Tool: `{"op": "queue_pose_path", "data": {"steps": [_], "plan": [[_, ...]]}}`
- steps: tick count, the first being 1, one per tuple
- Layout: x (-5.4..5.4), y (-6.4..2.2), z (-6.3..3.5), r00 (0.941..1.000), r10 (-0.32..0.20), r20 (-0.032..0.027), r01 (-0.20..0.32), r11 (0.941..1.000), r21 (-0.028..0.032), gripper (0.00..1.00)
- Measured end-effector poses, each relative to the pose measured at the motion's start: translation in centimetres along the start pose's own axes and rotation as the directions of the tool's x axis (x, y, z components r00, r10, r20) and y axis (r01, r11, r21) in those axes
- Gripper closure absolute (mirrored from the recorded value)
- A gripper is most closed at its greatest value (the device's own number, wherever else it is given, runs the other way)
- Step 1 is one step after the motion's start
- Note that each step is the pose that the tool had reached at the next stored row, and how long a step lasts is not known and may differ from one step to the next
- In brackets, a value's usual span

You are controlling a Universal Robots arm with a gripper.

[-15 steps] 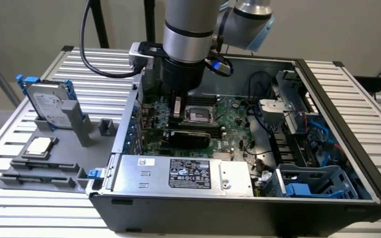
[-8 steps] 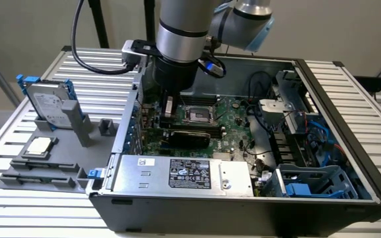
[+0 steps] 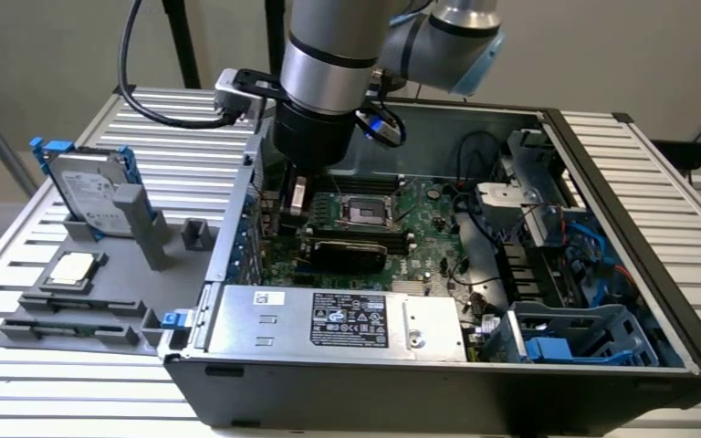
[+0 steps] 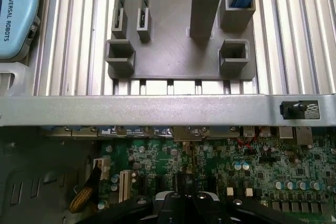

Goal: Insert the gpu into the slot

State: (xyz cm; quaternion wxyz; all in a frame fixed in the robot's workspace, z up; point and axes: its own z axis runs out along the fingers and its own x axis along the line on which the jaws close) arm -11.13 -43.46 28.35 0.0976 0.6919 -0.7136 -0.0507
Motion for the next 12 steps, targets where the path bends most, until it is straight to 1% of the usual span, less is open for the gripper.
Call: {"op": "queue_pose_path", "data": {"steps": [3, 5, 7, 11, 12], "plan": [[0.0, 0.01, -0.02, 1.0, 0.0, -0.0081, -0.001, 0.9999, -0.016, 0.89], [0.01, 0.02, -0.07, 0.9999, 0.0, -0.0118, -0.001, 0.9997, -0.0253, 0.89], [0.02, 0.04, -0.16, 0.9999, 0.0, -0.0149, -0.001, 0.9994, -0.0343, 0.89], [0.03, 0.1, -0.43, 0.9998, 0.0, -0.0186, -0.001, 0.9988, -0.0485, 0.89], [0.03, 0.1, -0.46, 0.9998, 0.0, -0.0197, -0.001, 0.9986, -0.0536, 0.89]]}}
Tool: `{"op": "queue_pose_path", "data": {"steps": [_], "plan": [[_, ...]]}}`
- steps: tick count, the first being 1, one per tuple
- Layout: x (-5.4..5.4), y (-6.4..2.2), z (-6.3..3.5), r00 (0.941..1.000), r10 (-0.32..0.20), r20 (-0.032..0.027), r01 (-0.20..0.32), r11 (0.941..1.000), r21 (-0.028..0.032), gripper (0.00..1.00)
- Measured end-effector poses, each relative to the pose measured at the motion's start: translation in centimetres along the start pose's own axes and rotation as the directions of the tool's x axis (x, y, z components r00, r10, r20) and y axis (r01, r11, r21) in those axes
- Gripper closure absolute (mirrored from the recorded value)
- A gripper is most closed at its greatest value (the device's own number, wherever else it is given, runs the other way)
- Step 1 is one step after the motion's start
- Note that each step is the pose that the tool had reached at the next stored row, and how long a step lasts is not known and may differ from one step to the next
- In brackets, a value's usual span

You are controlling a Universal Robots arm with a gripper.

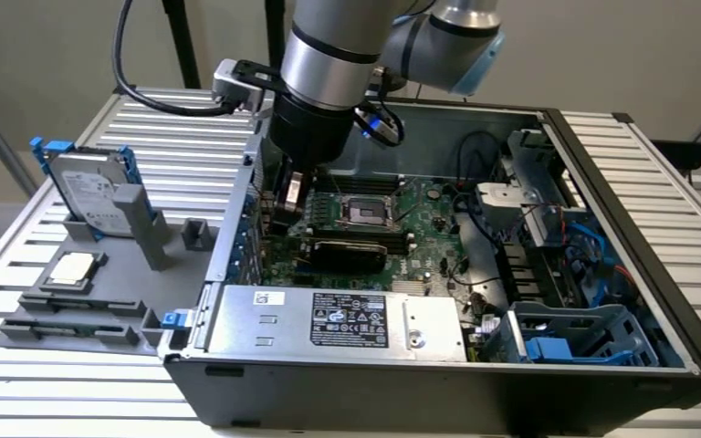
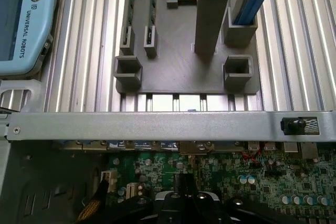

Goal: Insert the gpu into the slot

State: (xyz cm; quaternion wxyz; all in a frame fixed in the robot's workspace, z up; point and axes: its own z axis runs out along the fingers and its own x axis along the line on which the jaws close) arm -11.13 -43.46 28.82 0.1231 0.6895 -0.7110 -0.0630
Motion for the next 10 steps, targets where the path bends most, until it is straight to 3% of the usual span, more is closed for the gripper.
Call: {"op": "queue_pose_path", "data": {"steps": [6, 8, 10], "plan": [[0.01, 0.06, -0.13, 1.0, -0.002, -0.0064, 0.002, 0.9991, -0.0426, 0.89], [0.02, 0.09, -0.23, 1.0, -0.002, -0.0091, 0.002, 0.9986, -0.0522, 0.89], [0.02, 0.11, -0.32, 0.9999, -0.002, -0.0115, 0.001, 0.9983, -0.058, 0.89]]}}
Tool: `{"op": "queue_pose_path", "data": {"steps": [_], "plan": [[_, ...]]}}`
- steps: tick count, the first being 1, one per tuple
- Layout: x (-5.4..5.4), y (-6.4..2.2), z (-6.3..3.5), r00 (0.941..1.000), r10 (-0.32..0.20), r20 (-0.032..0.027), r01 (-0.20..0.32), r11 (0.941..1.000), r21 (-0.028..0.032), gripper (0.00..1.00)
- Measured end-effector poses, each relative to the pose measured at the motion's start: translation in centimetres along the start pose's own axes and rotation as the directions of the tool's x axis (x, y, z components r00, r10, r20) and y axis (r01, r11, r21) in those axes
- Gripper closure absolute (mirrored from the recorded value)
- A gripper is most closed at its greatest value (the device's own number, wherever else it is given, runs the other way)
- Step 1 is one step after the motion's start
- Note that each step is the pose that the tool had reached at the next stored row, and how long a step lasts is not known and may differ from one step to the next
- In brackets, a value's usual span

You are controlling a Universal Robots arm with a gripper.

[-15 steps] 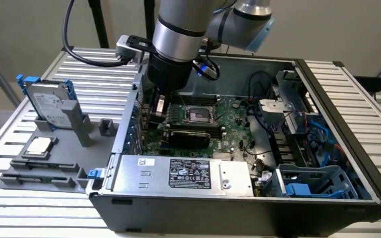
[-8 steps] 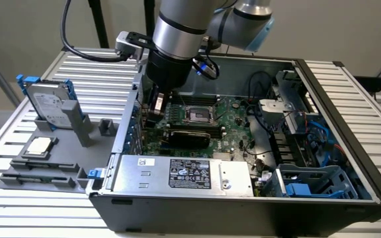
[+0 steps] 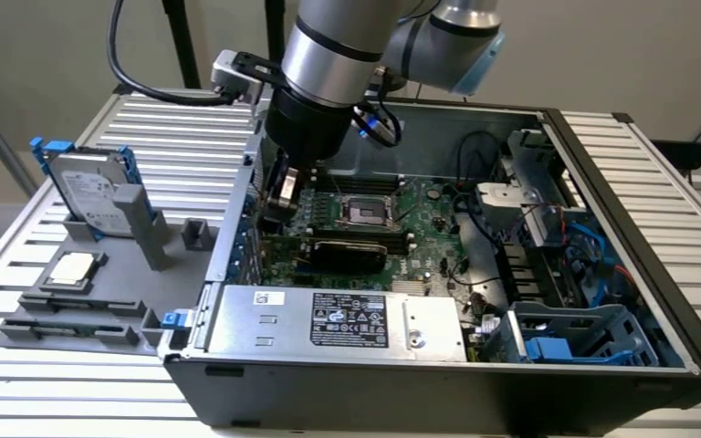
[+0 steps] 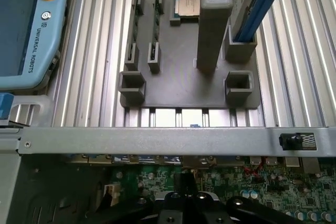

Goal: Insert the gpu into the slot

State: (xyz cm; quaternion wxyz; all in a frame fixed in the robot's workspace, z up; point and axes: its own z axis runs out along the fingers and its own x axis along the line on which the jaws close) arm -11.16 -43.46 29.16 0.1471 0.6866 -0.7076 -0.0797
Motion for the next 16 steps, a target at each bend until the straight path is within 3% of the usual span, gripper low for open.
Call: {"op": "queue_pose_path", "data": {"steps": [3, 8, 16], "plan": [[0.0, 0.01, -0.02, 1.0, 0.006, -0.001, -0.006, 1.0, -0.0039, 0.89], [-0.01, 0.02, 0.02, 0.9994, 0.033, 0.0062, -0.033, 0.9994, -0.0068, 0.89], [-0.01, 0.04, 0.06, 0.9982, 0.059, 0.0109, -0.059, 0.9982, -0.0116, 0.89]]}}
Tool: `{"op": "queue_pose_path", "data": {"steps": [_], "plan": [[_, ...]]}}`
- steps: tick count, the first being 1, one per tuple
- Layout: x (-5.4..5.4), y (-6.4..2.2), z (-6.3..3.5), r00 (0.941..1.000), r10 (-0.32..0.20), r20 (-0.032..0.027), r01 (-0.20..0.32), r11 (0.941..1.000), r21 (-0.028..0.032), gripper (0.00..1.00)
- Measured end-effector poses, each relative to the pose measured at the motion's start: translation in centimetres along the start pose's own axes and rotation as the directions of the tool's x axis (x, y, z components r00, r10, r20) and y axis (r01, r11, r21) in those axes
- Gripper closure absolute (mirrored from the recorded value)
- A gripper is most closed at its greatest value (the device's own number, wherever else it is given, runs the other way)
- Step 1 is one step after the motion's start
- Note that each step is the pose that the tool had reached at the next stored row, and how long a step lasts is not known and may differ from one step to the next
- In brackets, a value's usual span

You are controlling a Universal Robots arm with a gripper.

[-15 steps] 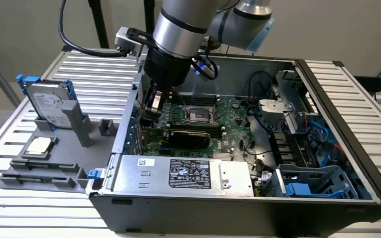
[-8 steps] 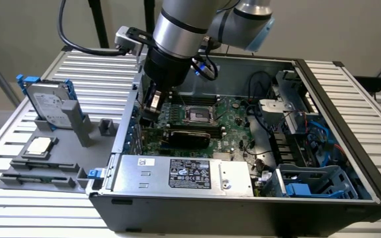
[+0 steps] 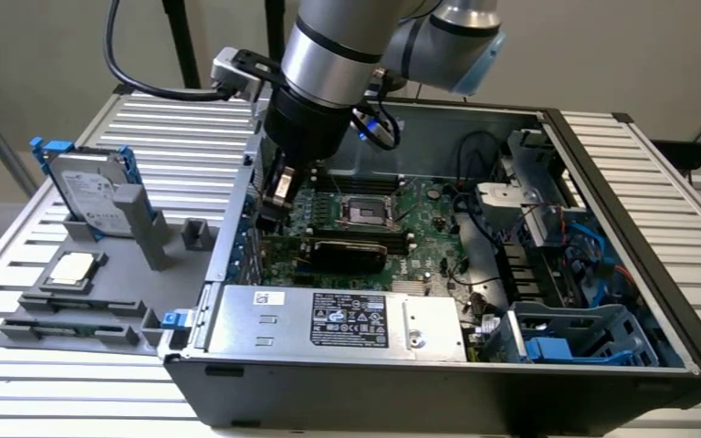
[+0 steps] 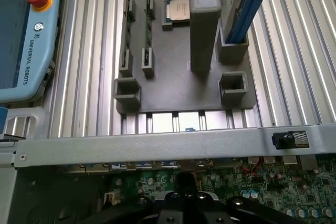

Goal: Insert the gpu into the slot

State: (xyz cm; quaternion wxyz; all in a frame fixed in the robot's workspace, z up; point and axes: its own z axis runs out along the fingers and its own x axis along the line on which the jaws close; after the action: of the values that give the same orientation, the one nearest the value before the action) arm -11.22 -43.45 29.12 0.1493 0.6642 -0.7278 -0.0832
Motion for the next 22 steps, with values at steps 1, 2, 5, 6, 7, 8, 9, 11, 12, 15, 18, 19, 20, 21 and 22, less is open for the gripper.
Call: {"op": "queue_pose_path", "data": {"steps": [1, 2, 5, 6, 7, 8, 9, 11, 12, 15, 18, 19, 20, 21, 22], "plan": [[0.0, 0.0, 0.0, 1.0, 0.003, 0.0005, -0.003, 1.0, -0.0008, 0.89], [0.0, 0.01, 0.0, 1.0, 0.005, 0.0009, -0.005, 1.0, -0.0016, 0.89], [-0.01, 0.02, 0.0, 0.9999, 0.011, 0.0022, -0.011, 0.9999, -0.0037, 0.89], [-0.01, 0.03, 0.01, 0.9999, 0.013, 0.0027, -0.013, 0.9999, -0.0043, 0.89], [-0.02, 0.04, 0.01, 0.9999, 0.014, 0.0032, -0.014, 0.9999, -0.0049, 0.89], [-0.02, 0.04, 0.01, 0.9999, 0.016, 0.0037, -0.016, 0.9999, -0.0055, 0.89], [-0.03, 0.05, 0.01, 0.9998, 0.017, 0.0041, -0.017, 0.9998, -0.0058, 0.89], [-0.05, 0.06, 0.01, 0.9998, 0.02, 0.005, -0.02, 0.9998, -0.0065, 0.89], [-0.06, 0.05, 0.01, 0.9998, 0.021, 0.0054, -0.021, 0.9998, -0.0066, 0.89], [-0.06, 0.06, 0.01, 0.9998, 0.021, 0.0054, -0.021, 0.9998, -0.0067, 0.89], [-0.06, -0.03, -0.02, 0.9998, 0.021, 0.0053, -0.021, 0.9998, -0.0068, 0.89], [-0.07, -0.08, -0.03, 0.9998, 0.021, 0.0053, -0.021, 0.9998, -0.0068, 0.89], [-0.07, -0.11, -0.04, 0.9998, 0.021, 0.0053, -0.021, 0.9998, -0.0067, 0.89], [-0.07, -0.13, -0.05, 0.9998, 0.021, 0.0052, -0.021, 0.9998, -0.0067, 0.89], [-0.07, -0.14, -0.05, 0.9998, 0.021, 0.0051, -0.021, 0.9998, -0.0067, 0.89]]}}
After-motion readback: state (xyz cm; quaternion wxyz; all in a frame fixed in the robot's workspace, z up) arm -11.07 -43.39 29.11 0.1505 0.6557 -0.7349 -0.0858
